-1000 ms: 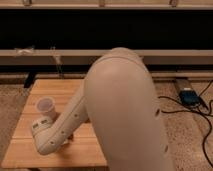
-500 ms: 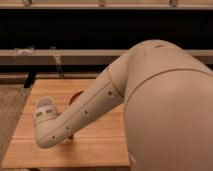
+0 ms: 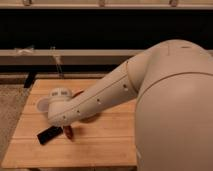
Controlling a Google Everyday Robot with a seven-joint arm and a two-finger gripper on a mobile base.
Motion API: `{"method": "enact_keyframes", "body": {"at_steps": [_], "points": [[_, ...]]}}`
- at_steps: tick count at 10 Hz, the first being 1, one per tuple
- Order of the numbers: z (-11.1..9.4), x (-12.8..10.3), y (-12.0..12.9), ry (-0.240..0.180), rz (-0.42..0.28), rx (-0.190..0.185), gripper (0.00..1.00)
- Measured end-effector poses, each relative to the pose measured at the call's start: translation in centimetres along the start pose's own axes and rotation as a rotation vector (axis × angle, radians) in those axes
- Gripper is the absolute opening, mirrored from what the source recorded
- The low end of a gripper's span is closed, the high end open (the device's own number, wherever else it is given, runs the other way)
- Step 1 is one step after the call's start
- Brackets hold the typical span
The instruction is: Place the white sponge in the ceramic bowl
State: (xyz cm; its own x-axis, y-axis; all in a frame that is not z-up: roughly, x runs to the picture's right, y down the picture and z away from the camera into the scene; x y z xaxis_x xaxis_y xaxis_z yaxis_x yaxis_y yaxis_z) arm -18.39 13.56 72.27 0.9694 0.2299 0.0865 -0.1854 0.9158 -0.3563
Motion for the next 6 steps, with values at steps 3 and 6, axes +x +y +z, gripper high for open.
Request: {"method": "enact_keyframes", "body": {"at_steps": [3,6], "points": [[1.9,1.5,-5.6,0.038,0.079,0.03,0.17],[5.1,3.0,-9.4,0.089,0.165,0.044,0.49]]}}
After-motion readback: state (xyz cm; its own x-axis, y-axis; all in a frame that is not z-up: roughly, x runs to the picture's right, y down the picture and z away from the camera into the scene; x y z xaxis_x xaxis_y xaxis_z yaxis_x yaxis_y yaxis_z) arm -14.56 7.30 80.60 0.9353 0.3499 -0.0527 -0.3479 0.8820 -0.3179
